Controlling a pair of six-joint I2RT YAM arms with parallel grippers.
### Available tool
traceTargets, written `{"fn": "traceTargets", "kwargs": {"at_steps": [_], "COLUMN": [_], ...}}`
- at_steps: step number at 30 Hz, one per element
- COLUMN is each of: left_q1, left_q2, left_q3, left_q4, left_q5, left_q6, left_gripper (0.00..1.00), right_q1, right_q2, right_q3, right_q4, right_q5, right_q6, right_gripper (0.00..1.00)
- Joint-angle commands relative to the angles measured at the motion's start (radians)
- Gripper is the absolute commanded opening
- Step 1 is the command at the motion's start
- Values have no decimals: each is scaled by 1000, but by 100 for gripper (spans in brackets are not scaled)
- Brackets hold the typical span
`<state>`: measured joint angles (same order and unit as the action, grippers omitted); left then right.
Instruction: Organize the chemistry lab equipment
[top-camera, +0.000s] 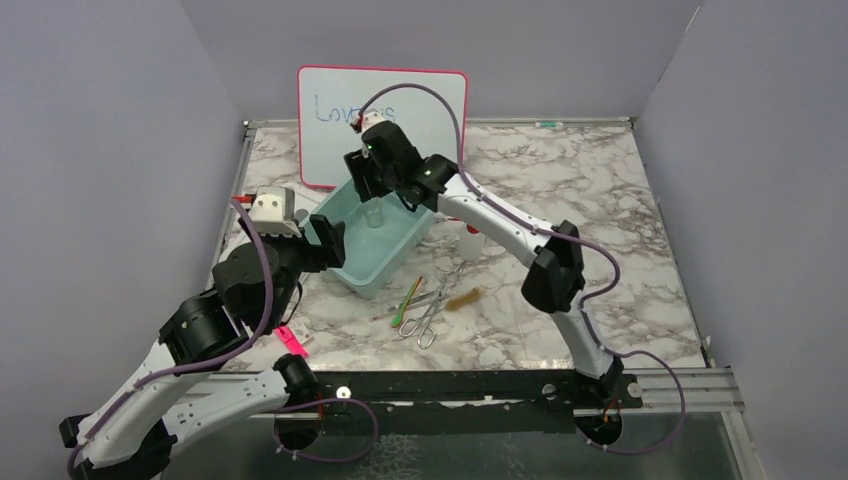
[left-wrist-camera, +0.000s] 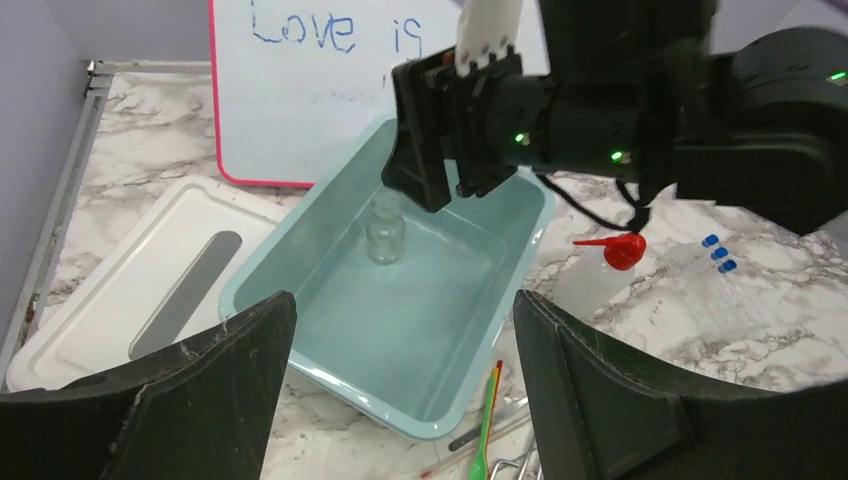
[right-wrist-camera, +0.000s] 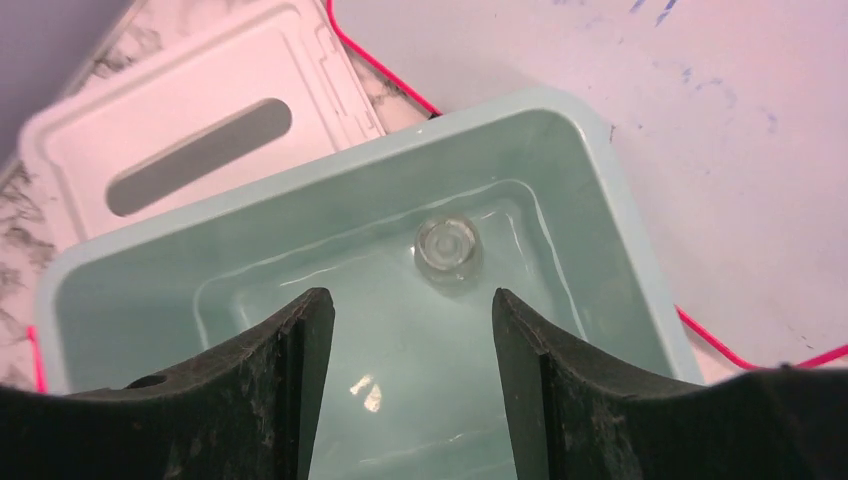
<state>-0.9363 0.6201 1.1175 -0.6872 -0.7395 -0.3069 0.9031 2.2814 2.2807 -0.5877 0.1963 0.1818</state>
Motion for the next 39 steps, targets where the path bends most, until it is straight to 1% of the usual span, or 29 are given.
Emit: {"fn": "traceTargets", "kwargs": {"at_steps": [1,5,8,11,13,16,18,21,25,26,27,30,34,36,39], "left_q1": [-2,-2,-2,-2,-3,-2,-2,-1,20,39,55,106,159,169,180], "left_q2": [1,9,28,76,120,205,274,413,625,677,725,870,1031,1102,1215], "left_q3": [-19,-44,-72,-85,-92,-96,-86,-11,136,170,203,314,450,516,605], "left_q4": [-7,-9,-7,5,44,156,240,311,314,313,312,304,264,225,143], "left_q5": [50,71,94,148,204,324,417,565,680,726,802,936,1152,1194,1218], "left_q6": [-26,-40,-57,-59,-36,24,76,178,247,266,286,352,492,556,657], "left_gripper": [83,83,83,83,83,85,86,89,90,91,91,91,88,87,86], "right_q1": [-4,-4,-4,-6,-9,-28,-62,-143,-270,-298,-323,-424,-578,-605,-615], "right_q2": [-154,-306,-441,-592,-696,-844,-931,-1044,-1132,-1146,-1159,-1166,-1163,-1187,-1222], "right_q3": [-96,-234,-379,-545,-642,-776,-846,-952,-1047,-1069,-1091,-1147,-1210,-1240,-1267], "right_q4": [68,108,134,150,126,60,-1,-35,-66,-67,-63,-50,-31,-17,-14], "right_q5": [-35,-17,45,125,193,308,344,320,256,244,235,194,56,21,7], "right_q6": [52,100,149,208,255,333,380,410,430,427,422,400,375,372,375], "right_gripper": [62,58,57,56,56,57,57,58,58,58,58,59,59,59,59]}}
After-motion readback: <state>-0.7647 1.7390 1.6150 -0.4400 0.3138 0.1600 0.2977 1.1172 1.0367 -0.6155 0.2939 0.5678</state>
